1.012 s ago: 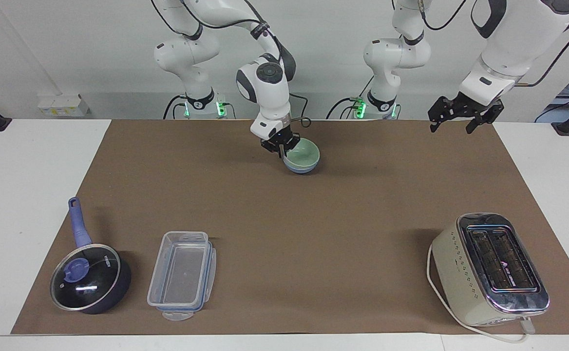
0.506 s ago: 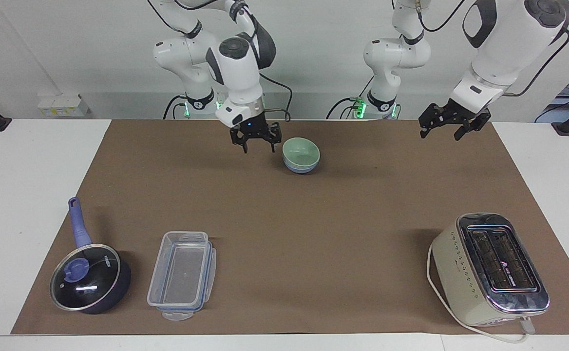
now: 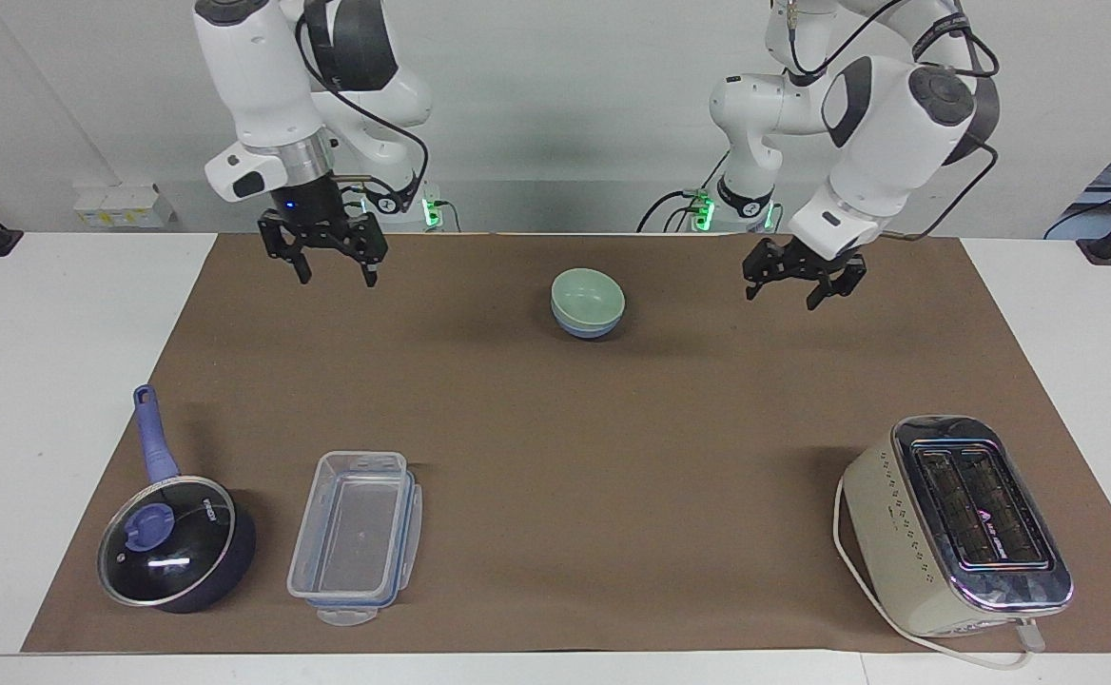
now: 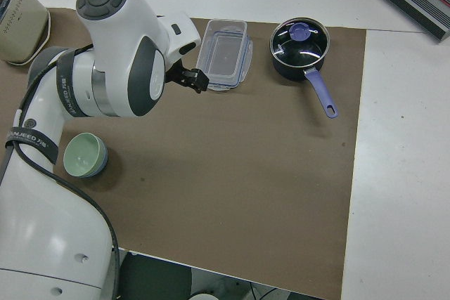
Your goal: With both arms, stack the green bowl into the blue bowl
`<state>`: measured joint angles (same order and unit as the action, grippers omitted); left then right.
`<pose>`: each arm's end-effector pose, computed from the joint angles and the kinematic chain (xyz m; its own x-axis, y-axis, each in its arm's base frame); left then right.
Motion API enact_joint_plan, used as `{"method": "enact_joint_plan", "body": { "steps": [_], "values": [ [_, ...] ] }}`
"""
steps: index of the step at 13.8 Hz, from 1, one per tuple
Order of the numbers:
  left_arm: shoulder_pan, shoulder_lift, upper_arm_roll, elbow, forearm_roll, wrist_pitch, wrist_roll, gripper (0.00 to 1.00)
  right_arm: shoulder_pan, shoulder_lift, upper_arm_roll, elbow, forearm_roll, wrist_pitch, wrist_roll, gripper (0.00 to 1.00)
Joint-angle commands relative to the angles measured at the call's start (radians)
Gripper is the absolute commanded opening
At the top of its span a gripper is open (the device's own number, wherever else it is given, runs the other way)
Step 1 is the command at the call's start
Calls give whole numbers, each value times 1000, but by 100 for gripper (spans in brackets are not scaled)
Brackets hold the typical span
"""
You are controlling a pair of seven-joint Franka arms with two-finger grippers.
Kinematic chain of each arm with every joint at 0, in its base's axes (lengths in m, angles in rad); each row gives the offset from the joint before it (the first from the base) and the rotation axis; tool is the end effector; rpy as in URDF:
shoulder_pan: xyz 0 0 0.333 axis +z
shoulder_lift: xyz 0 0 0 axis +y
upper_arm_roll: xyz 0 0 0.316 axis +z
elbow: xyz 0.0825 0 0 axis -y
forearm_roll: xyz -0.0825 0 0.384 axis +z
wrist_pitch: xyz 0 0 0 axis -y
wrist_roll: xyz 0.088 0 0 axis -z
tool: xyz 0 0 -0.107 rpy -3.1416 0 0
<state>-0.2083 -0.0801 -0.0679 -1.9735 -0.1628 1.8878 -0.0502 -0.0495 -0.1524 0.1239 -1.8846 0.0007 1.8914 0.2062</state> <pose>0.5113 -0.1583 0.5044 0.9845 -0.1748 -0.0169 -0.1705 -0.9742 0.1477 0.5282 0.0434 0.5852 0.9788 -0.1310 0.1577 -0.1304 -0.9914 -0.0145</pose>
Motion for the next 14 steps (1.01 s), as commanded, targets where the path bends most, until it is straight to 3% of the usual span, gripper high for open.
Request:
{"method": "enact_joint_plan", "body": {
  "steps": [1,3,6,11,14],
  "values": [
    [-103,-43,13,-132,-15,146,-110,100,-24,111,16,217,-51,-118,-8,100],
    [-169,-33,13,-162,-15,203,-169,100,-30,170,13,341,-53,-211,-7,100],
    [-157,-9,17,-115,-11,185,-159,100,-36,249,14,511,-53,-336,-7,100],
    [65,37,20,125,43,-70,-1,100,-39,221,13,457,-45,-342,-13,100],
    [115,49,20,241,135,-211,12,100,-50,191,13,406,-39,-330,-37,100]
  ]
}}
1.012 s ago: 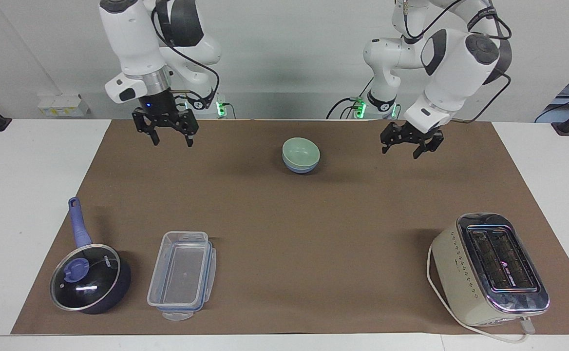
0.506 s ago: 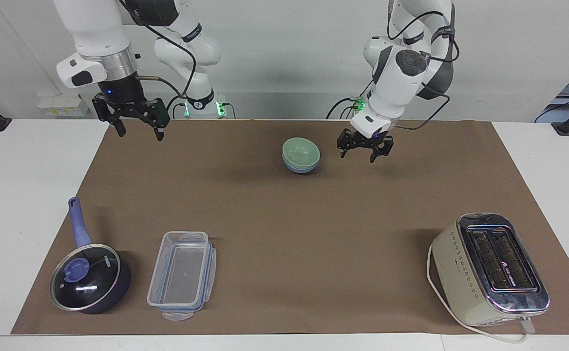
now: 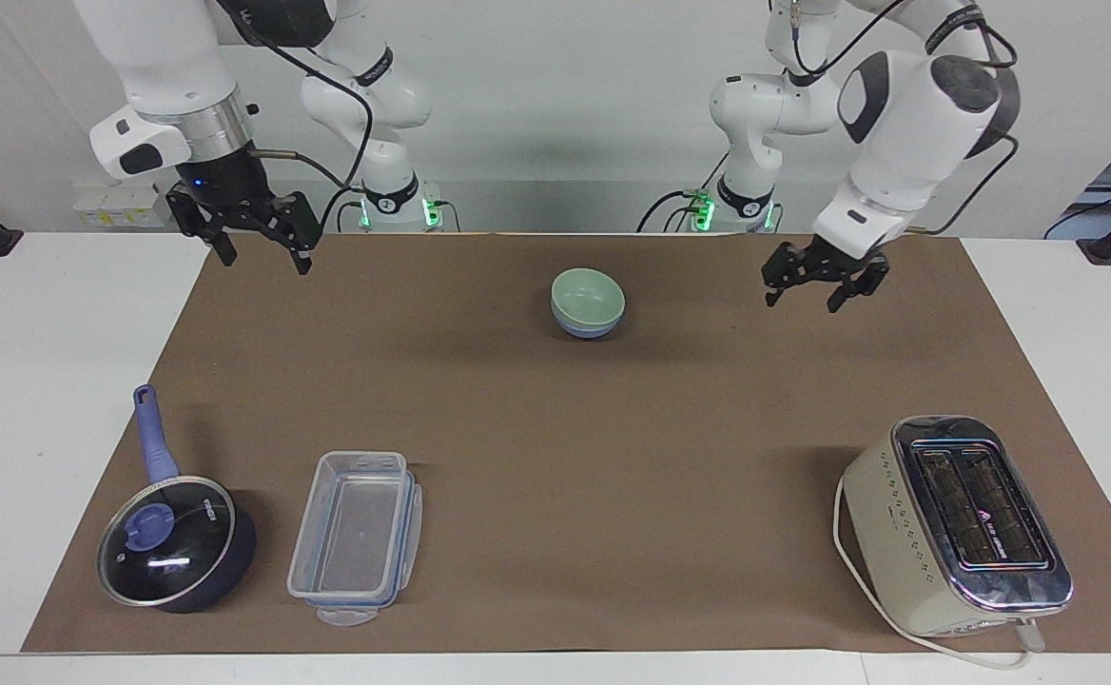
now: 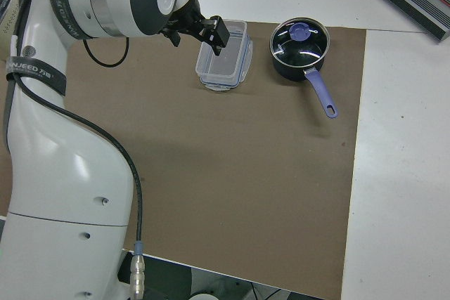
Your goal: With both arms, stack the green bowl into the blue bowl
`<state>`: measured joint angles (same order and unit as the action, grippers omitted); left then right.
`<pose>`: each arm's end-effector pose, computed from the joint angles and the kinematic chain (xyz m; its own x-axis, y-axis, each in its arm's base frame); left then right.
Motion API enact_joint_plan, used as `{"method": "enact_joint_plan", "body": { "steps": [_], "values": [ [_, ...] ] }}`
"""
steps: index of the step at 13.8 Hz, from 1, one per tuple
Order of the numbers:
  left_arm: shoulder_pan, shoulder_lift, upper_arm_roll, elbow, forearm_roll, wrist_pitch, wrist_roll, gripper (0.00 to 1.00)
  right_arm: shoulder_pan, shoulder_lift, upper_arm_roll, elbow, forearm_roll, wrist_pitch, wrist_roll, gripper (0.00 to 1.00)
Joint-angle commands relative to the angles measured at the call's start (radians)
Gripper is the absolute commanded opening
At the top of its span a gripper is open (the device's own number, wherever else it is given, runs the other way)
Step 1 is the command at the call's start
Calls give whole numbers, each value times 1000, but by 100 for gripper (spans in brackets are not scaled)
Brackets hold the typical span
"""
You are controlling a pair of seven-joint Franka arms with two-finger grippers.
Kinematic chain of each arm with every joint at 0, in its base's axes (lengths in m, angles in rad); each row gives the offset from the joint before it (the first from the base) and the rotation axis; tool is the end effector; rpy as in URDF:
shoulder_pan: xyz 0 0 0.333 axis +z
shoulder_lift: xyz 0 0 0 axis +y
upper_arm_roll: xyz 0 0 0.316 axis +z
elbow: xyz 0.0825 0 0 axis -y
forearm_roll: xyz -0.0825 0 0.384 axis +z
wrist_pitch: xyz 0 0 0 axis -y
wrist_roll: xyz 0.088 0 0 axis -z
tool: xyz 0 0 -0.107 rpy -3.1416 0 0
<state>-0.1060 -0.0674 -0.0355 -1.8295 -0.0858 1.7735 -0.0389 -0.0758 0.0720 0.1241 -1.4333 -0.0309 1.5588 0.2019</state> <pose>0.5364 -0.0845 0.5561 0.9963 -0.0853 0.0075 -0.0856 -0.9929 0.0821 0.5758 0.0215 0.6479 0.9864 -0.1542 0.0573 -0.1550 -0.9879 0.0107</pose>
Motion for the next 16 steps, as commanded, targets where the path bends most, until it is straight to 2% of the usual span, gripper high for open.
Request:
{"method": "enact_joint_plan", "body": {
  "steps": [1,5,16],
  "values": [
    [17,38,-11,137,75,-150,1,100,-24,-35,12,-47,-6,3,-33,100],
    [51,75,-11,249,81,-266,1,100,-25,-57,12,-82,0,7,-35,100],
    [49,70,-11,240,74,-252,-6,100,-32,-81,14,-122,2,6,-35,100]
  ]
}}
